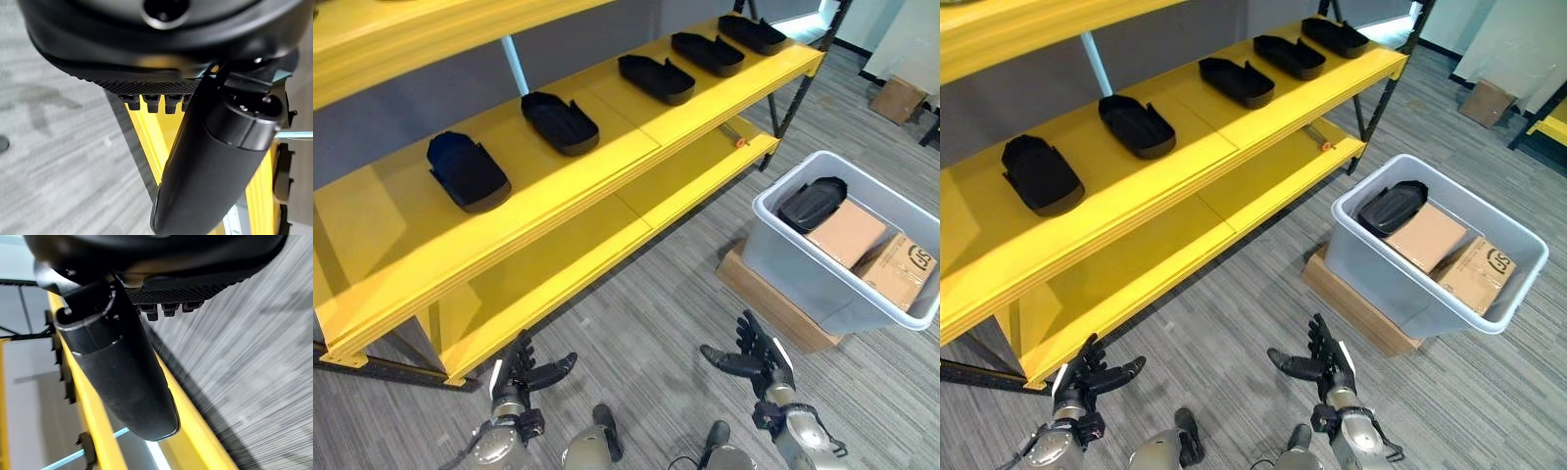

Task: Move parts from the plastic box to the shelf.

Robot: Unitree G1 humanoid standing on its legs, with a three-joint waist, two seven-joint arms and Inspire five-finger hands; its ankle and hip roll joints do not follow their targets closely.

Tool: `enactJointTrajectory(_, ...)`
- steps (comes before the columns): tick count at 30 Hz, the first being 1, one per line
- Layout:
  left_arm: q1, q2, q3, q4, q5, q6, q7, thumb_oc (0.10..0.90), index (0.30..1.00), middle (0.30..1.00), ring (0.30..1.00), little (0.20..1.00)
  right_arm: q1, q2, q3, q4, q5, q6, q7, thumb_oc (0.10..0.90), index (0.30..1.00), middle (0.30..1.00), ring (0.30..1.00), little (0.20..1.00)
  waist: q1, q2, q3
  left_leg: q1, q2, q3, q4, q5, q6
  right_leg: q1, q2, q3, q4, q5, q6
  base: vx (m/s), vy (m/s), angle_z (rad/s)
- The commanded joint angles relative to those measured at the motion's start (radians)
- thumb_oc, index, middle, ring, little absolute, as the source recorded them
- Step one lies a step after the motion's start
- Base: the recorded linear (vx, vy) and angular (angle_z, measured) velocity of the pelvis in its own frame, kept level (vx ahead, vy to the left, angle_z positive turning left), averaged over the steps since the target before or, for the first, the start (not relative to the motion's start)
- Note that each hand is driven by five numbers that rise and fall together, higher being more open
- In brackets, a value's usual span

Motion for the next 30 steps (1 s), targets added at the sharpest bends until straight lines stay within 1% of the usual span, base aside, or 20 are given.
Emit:
enactJointTrajectory(1,0.019,0.059,0.062,-0.142,-0.002,-0.058,-0.004,0.900,1.000,1.000,1.000,1.000,-0.059,-0.010,-0.039,-0.124,0.022,-0.074,0.021,0.900,1.000,1.000,1.000,1.000,-0.003,-0.029,-0.025,0.073,0.068,-0.035,0.013,-0.047,-0.015,0.037,-0.054,0.038,-0.094,0.135,0.076,0.05,-0.102,-0.47)
enactJointTrajectory(2,0.019,0.059,0.062,-0.142,-0.002,-0.058,-0.004,0.900,1.000,1.000,1.000,1.000,-0.059,-0.010,-0.039,-0.124,0.022,-0.074,0.021,0.900,1.000,1.000,1.000,1.000,-0.002,-0.028,-0.025,0.074,0.068,-0.034,0.011,-0.045,-0.016,0.037,-0.052,0.039,-0.094,0.135,0.075,0.04,-0.104,-0.45)
enactJointTrajectory(4,0.023,0.052,0.059,-0.141,0.000,-0.054,-0.010,0.900,1.000,1.000,1.000,1.000,-0.046,-0.014,-0.042,-0.129,0.021,-0.070,0.022,0.900,1.000,1.000,1.000,1.000,-0.014,-0.017,-0.031,0.086,0.090,-0.023,-0.008,-0.024,-0.033,0.038,-0.032,0.042,-0.107,0.108,0.064,0.06,-0.149,-0.25)
enactJointTrajectory(5,0.029,0.041,0.051,-0.144,-0.003,-0.052,-0.016,0.900,1.000,1.000,1.000,1.000,-0.039,-0.021,-0.044,-0.138,0.016,-0.070,0.022,0.900,1.000,1.000,1.000,1.000,-0.027,-0.005,-0.034,0.099,0.110,-0.011,-0.030,0.000,-0.051,0.035,-0.011,0.048,-0.120,0.086,0.054,0.08,-0.160,-0.15)
enactJointTrajectory(9,0.041,0.026,0.037,-0.152,-0.003,-0.050,-0.028,0.900,1.000,1.000,1.000,1.000,-0.033,-0.035,-0.040,-0.149,0.004,-0.072,0.020,0.900,1.000,1.000,1.000,1.000,-0.044,0.020,-0.035,0.130,0.139,0.022,-0.073,0.041,-0.078,0.020,0.026,0.062,-0.120,0.061,0.041,0.05,-0.120,-0.24)
enactJointTrajectory(14,0.028,0.029,0.012,-0.162,0.020,-0.049,-0.039,0.900,1.000,1.000,1.000,1.000,-0.035,-0.046,-0.036,-0.151,0.002,-0.076,0.018,0.900,1.000,1.000,1.000,1.000,-0.069,0.047,-0.030,0.145,0.169,0.039,-0.098,0.085,-0.101,-0.020,0.068,0.095,-0.085,0.021,0.022,0.05,-0.116,-0.29)
enactJointTrajectory(16,0.008,0.038,-0.004,-0.158,0.032,-0.050,-0.036,0.900,1.000,1.000,1.000,1.000,-0.036,-0.051,-0.034,-0.146,0.001,-0.080,0.015,0.900,1.000,1.000,1.000,1.000,-0.081,0.060,-0.020,0.143,0.183,0.035,-0.105,0.121,-0.112,-0.042,0.093,0.110,-0.056,-0.007,0.000,0.03,-0.139,-0.07)
enactJointTrajectory(17,0.000,0.037,-0.006,-0.156,0.035,-0.052,-0.033,0.900,1.000,1.000,1.000,1.000,-0.040,-0.058,-0.030,-0.144,-0.009,-0.081,0.011,0.900,1.000,1.000,1.000,1.000,-0.084,0.064,-0.017,0.141,0.191,0.036,-0.099,0.129,-0.115,-0.054,0.103,0.117,-0.043,-0.020,-0.005,0.03,-0.168,-0.11)
enactJointTrajectory(19,-0.022,0.041,-0.009,-0.156,0.033,-0.059,-0.020,0.900,1.000,1.000,1.000,1.000,-0.052,-0.062,-0.018,-0.143,-0.011,-0.083,0.005,0.900,1.000,1.000,1.000,1.000,-0.090,0.072,-0.001,0.133,0.212,0.026,-0.063,0.154,-0.119,-0.081,0.128,0.143,-0.003,-0.045,-0.028,0.03,-0.160,-0.17)
enactJointTrajectory(20,-0.023,0.041,-0.009,-0.155,0.033,-0.059,-0.020,0.900,1.000,1.000,1.000,1.000,-0.053,-0.063,-0.018,-0.143,-0.011,-0.083,0.005,0.900,1.000,1.000,1.000,1.000,-0.090,0.073,-0.001,0.131,0.215,0.026,-0.060,0.154,-0.121,-0.083,0.129,0.143,-0.001,-0.047,-0.029,0.05,-0.255,-0.30)
enactJointTrajectory(21,-0.037,0.038,-0.006,-0.149,0.031,-0.060,-0.006,0.900,1.000,1.000,1.000,1.000,-0.059,-0.072,-0.008,-0.139,-0.020,-0.086,0.001,0.900,1.000,1.000,1.000,1.000,-0.086,0.076,0.016,0.111,0.245,0.002,0.013,0.204,-0.129,-0.082,0.162,0.154,0.005,-0.072,-0.056,0.04,-0.206,-0.33)
enactJointTrajectory(22,-0.038,0.038,-0.005,-0.149,0.031,-0.060,-0.006,0.900,1.000,1.000,1.000,1.000,-0.060,-0.072,-0.008,-0.139,-0.020,-0.086,0.001,0.900,1.000,1.000,1.000,1.000,-0.086,0.078,0.017,0.108,0.251,-0.001,0.017,0.205,-0.133,-0.081,0.166,0.152,0.006,-0.074,-0.059,0.08,-0.299,-0.31)
enactJointTrajectory(23,-0.035,0.035,-0.004,-0.149,0.026,-0.061,-0.003,0.900,1.000,1.000,1.000,1.000,-0.058,-0.080,-0.003,-0.138,-0.030,-0.087,-0.001,0.900,1.000,1.000,1.000,1.000,-0.084,0.077,0.024,0.102,0.264,-0.010,0.049,0.228,-0.131,-0.073,0.181,0.159,0.003,-0.087,-0.076,0.07,-0.224,-0.16)
enactJointTrajectory(24,-0.032,0.029,0.001,-0.148,0.018,-0.062,0.001,0.900,1.000,1.000,1.000,1.000,-0.054,-0.084,0.001,-0.143,-0.042,-0.091,-0.004,0.900,1.000,1.000,1.000,1.000,-0.078,0.079,0.034,0.093,0.286,-0.036,0.097,0.262,-0.136,-0.062,0.205,0.164,0.001,-0.096,-0.096,0.15,-0.422,-0.13)
enactJointTrajectory(25,-0.032,0.022,0.006,-0.152,0.005,-0.064,0.009,0.900,1.000,1.000,1.000,1.000,-0.047,-0.101,-0.004,-0.157,-0.074,-0.097,-0.013,0.900,1.000,1.000,1.000,1.000,-0.066,0.079,0.052,0.061,0.305,-0.096,0.193,0.314,-0.134,-0.036,0.237,0.174,-0.009,-0.111,-0.123,0.14,-0.404,-0.15)
enactJointTrajectory(26,-0.032,0.016,0.011,-0.146,-0.010,-0.062,0.012,0.900,1.000,1.000,1.000,1.000,-0.042,-0.109,-0.011,-0.163,-0.090,-0.100,-0.019,0.900,1.000,1.000,1.000,1.000,-0.061,0.073,0.060,0.042,0.298,-0.125,0.231,0.314,-0.121,-0.026,0.244,0.181,-0.015,-0.121,-0.137,0.10,-0.289,-0.38)
enactJointTrajectory(27,-0.033,0.016,0.010,-0.146,-0.010,-0.062,0.012,0.900,1.000,1.000,1.000,1.000,-0.042,-0.109,-0.012,-0.164,-0.090,-0.099,-0.019,0.900,1.000,1.000,1.000,1.000,-0.064,0.076,0.060,0.036,0.300,-0.131,0.237,0.312,-0.122,-0.025,0.246,0.178,-0.015,-0.121,-0.138,0.03,-0.110,-0.49)
enactJointTrajectory(28,-0.026,0.002,0.022,-0.141,-0.051,-0.069,0.026,0.900,1.000,1.000,1.000,1.000,-0.039,-0.125,-0.016,-0.168,-0.109,-0.107,-0.027,0.900,1.000,1.000,1.000,1.000,-0.048,0.068,0.073,0.005,0.227,-0.216,0.271,0.280,-0.090,-0.022,0.248,0.201,-0.020,-0.128,-0.145,0.02,-0.050,-0.47)
enactJointTrajectory(29,-0.026,-0.005,0.028,-0.148,-0.059,-0.069,0.030,0.900,1.000,1.000,1.000,1.000,-0.042,-0.127,-0.019,-0.161,-0.116,-0.105,-0.035,0.900,1.000,1.000,1.000,1.000,-0.040,0.063,0.077,-0.037,0.173,-0.253,0.276,0.250,-0.071,-0.016,0.247,0.211,-0.028,-0.129,-0.146,-0.03,-0.044,-0.37)
enactJointTrajectory(30,-0.028,-0.013,0.037,-0.150,-0.054,-0.069,0.040,0.900,1.000,1.000,1.000,1.000,-0.052,-0.126,-0.020,-0.145,-0.119,-0.109,-0.042,0.900,1.000,1.000,1.000,1.000,-0.026,0.051,0.081,-0.092,0.079,-0.301,0.258,0.206,-0.031,-0.025,0.242,0.226,-0.034,-0.109,-0.145,0.04,-0.072,-0.28)
